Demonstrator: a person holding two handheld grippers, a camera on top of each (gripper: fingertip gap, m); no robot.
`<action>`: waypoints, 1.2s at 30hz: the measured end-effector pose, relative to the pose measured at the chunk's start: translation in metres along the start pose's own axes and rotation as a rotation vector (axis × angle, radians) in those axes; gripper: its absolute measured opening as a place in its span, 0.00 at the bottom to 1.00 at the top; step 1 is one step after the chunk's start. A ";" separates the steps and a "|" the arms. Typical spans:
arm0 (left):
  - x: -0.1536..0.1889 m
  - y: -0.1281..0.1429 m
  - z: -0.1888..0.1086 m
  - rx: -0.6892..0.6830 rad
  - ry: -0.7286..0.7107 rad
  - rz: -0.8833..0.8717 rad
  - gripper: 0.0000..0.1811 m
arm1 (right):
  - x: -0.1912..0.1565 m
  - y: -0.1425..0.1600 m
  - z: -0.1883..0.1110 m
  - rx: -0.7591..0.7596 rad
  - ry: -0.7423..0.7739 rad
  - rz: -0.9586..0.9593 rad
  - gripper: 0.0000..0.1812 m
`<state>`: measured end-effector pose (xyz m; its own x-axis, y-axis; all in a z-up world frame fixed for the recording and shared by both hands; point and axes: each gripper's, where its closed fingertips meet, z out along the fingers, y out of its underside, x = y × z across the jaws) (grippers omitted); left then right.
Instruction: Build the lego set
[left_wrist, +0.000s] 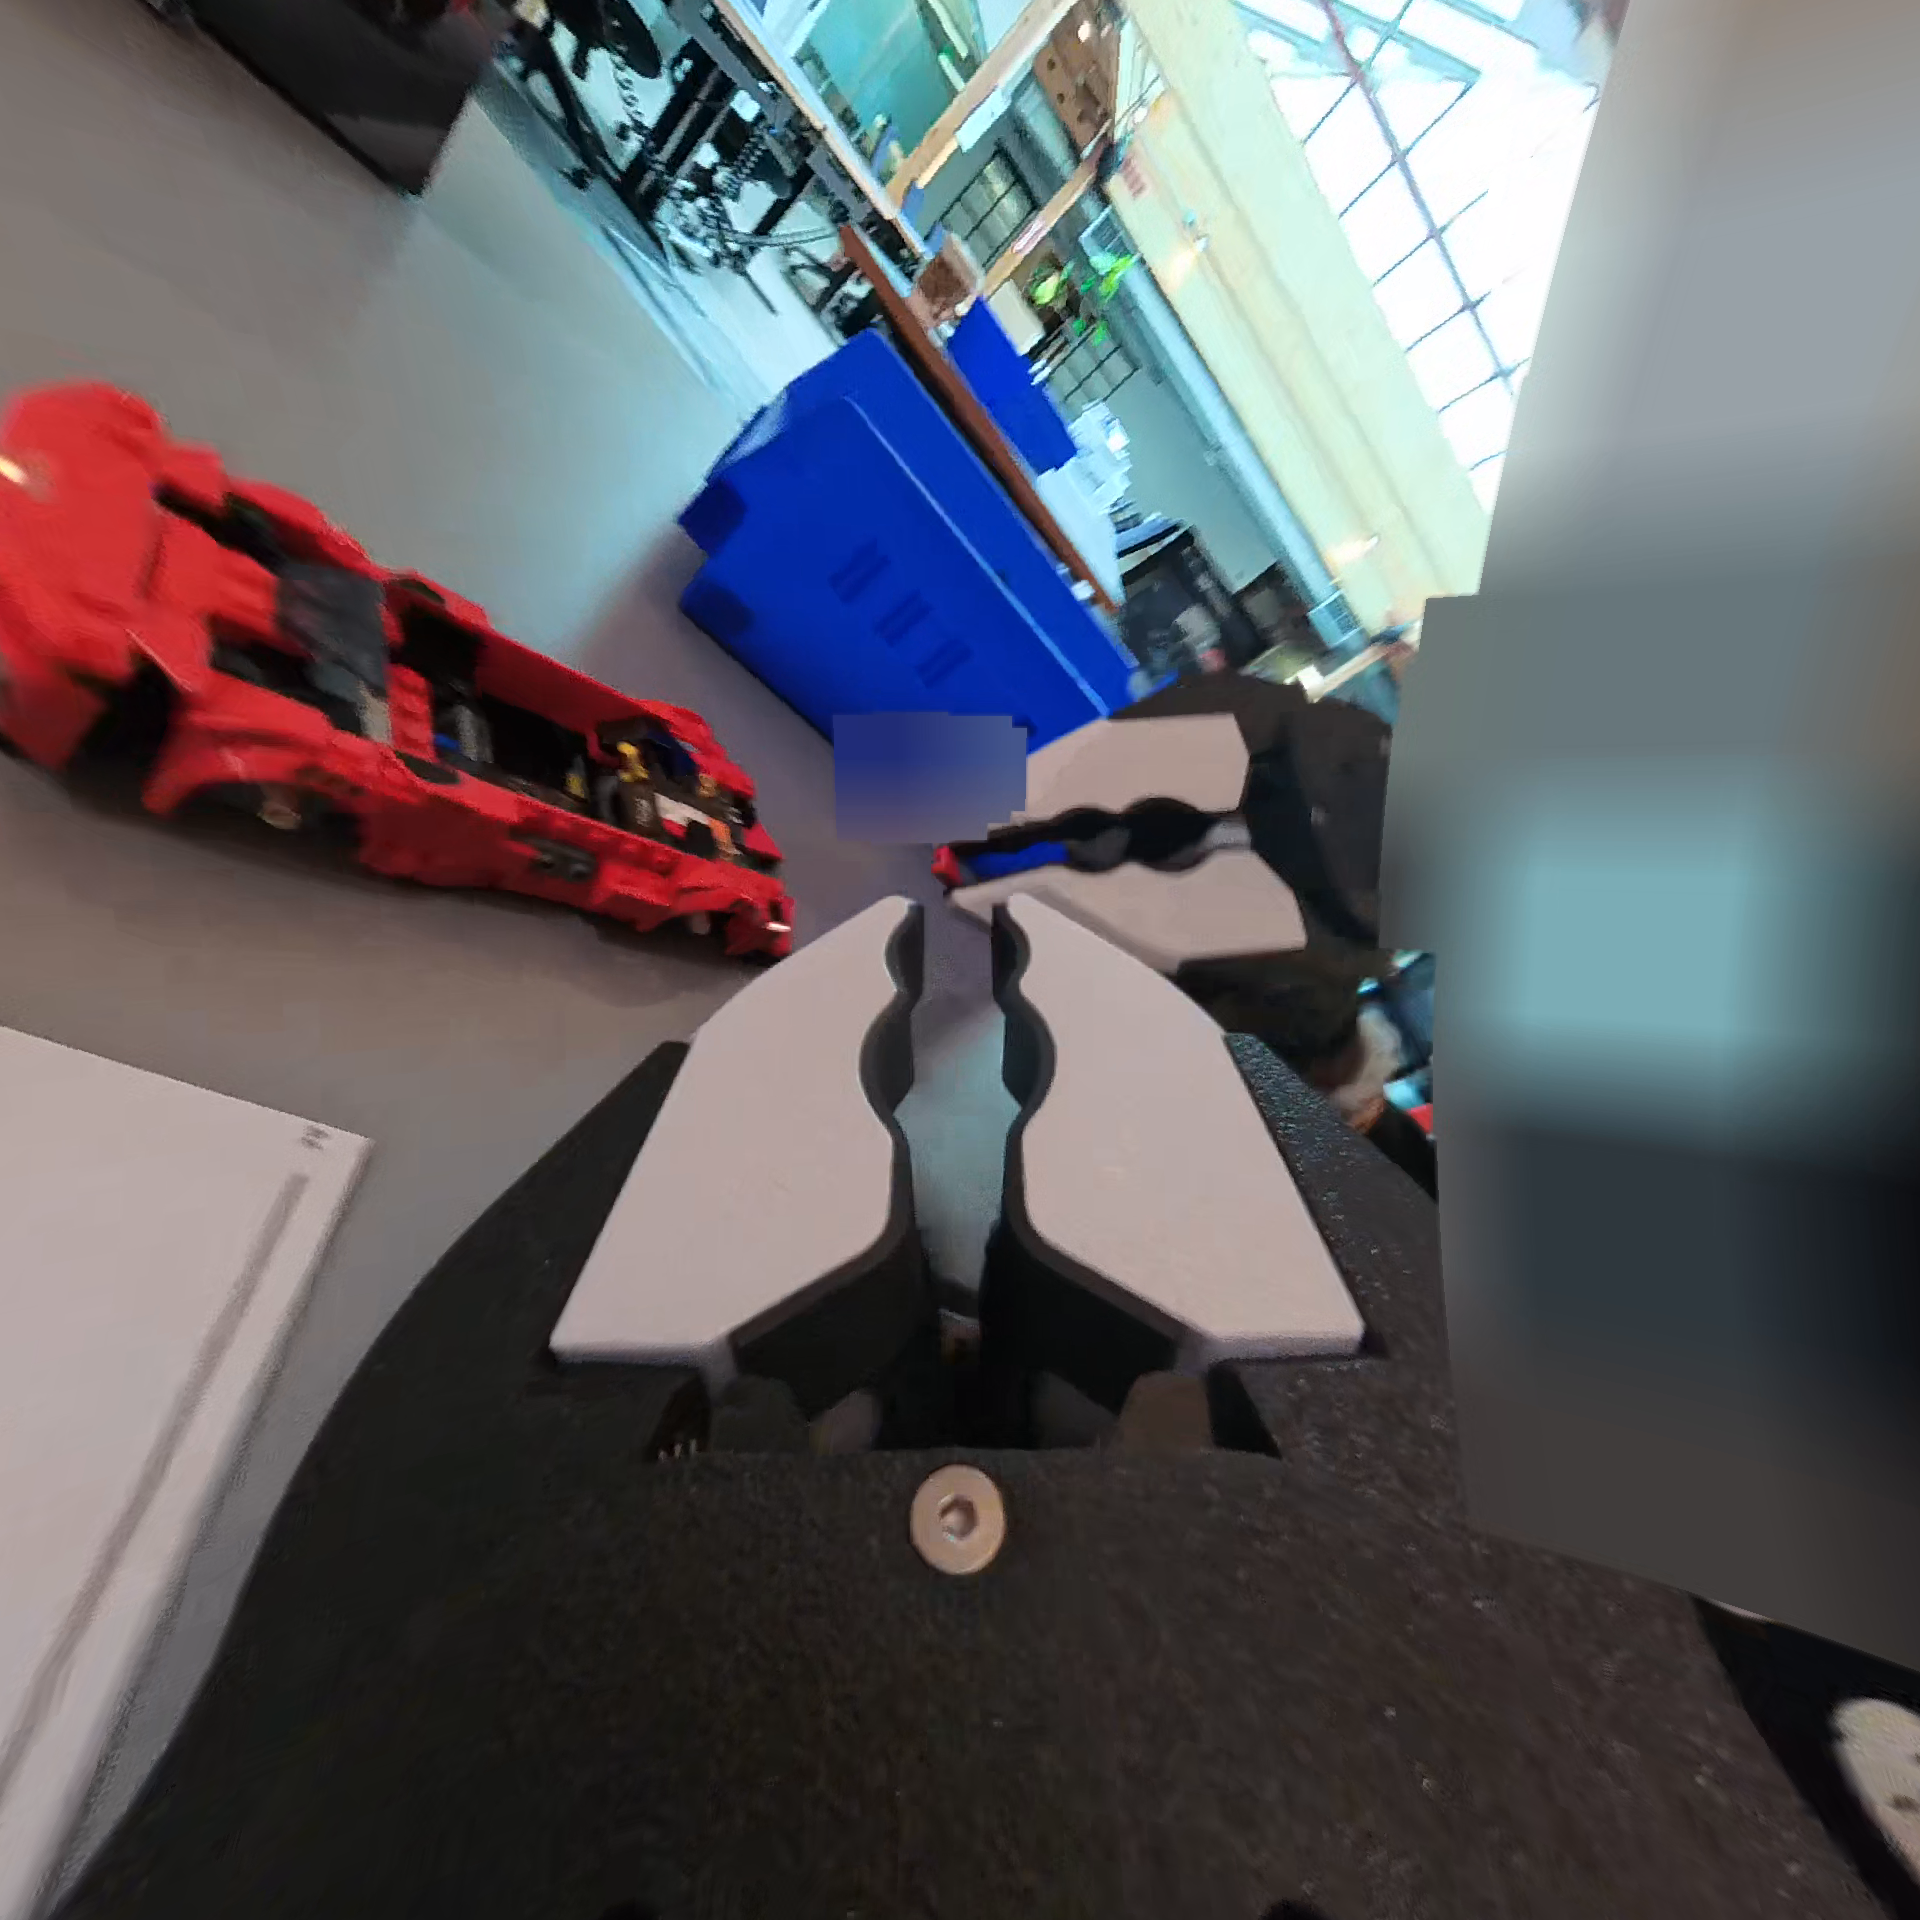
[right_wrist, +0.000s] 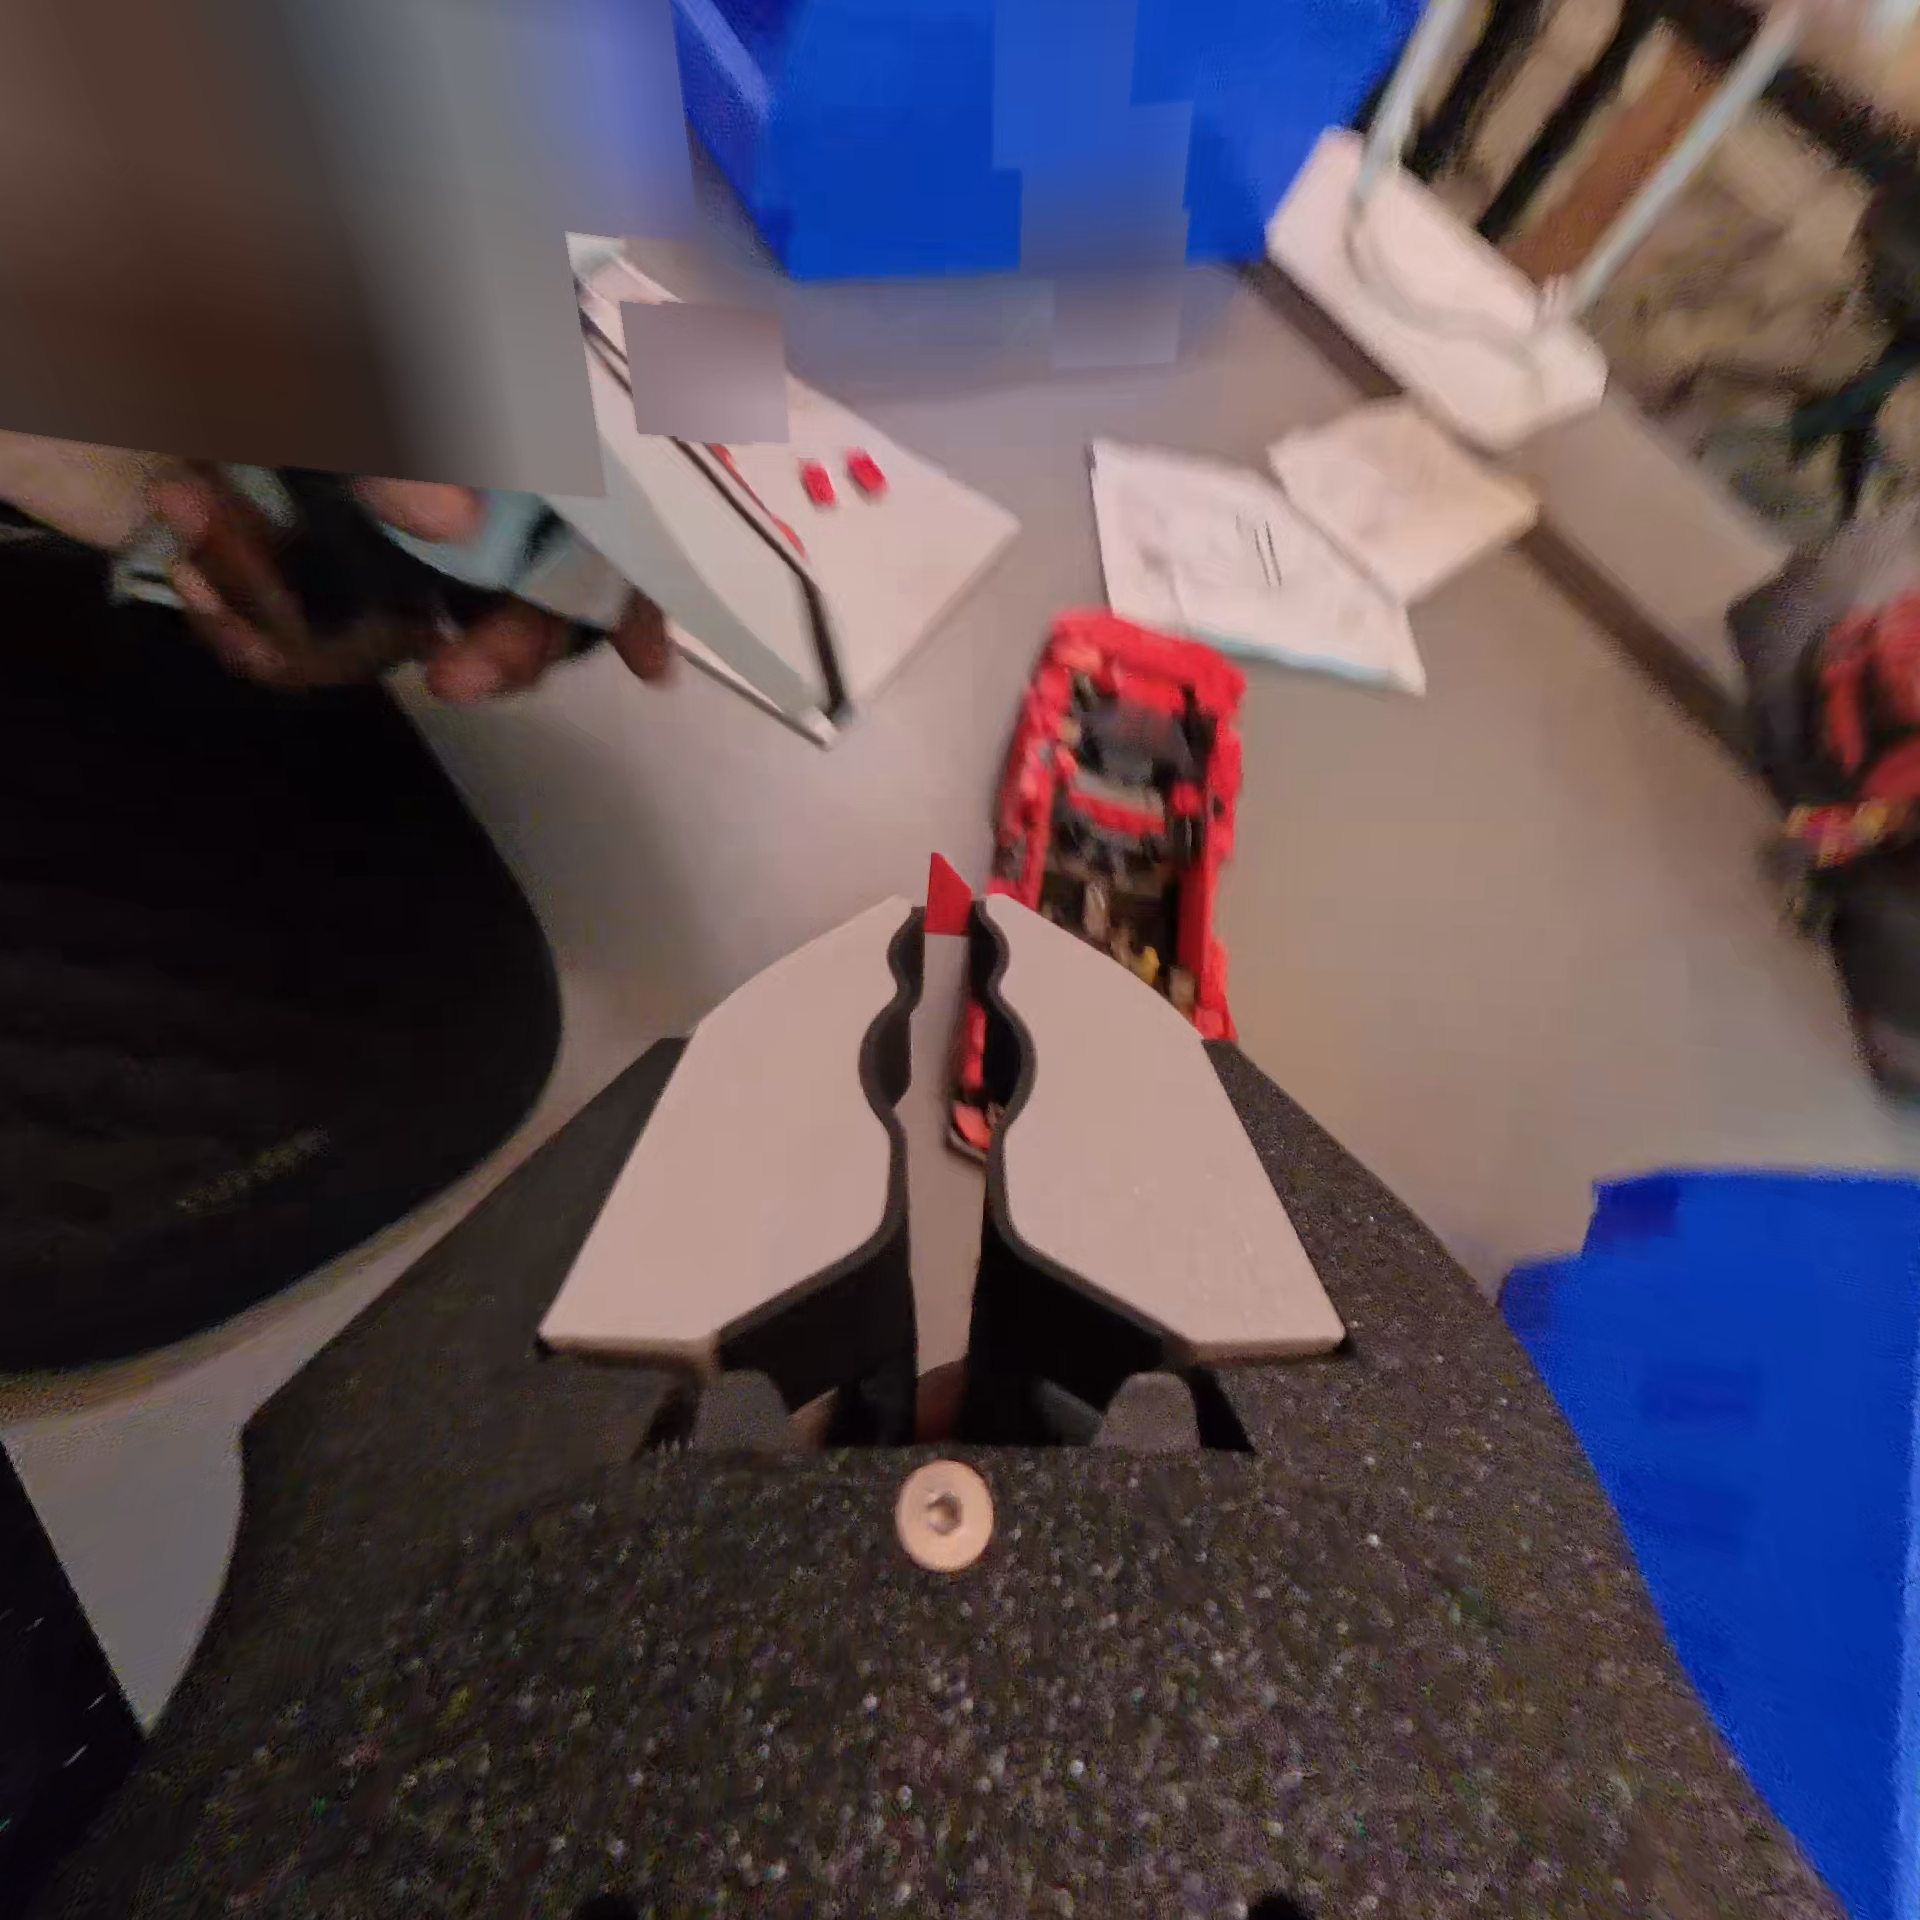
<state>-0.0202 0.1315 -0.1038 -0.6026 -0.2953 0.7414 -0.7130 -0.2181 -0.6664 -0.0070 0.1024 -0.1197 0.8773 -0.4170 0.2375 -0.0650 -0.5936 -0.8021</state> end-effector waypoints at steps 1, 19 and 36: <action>-0.005 -0.002 -0.001 -0.014 -0.041 0.070 0.06 | 0.007 0.011 0.001 -0.054 -0.016 0.055 0.04; -0.031 0.003 -0.003 -0.111 -0.194 0.337 0.06 | 0.021 0.049 0.031 -0.387 -0.172 0.261 0.04; -0.031 0.005 -0.002 -0.123 -0.179 0.337 0.05 | 0.019 0.046 0.035 -0.435 -0.260 0.227 0.05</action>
<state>-0.0058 0.1410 -0.1298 -0.7455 -0.4913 0.4503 -0.5303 0.0281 -0.8473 0.0232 0.0912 -0.1708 0.9031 -0.4171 -0.1023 -0.4085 -0.7606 -0.5046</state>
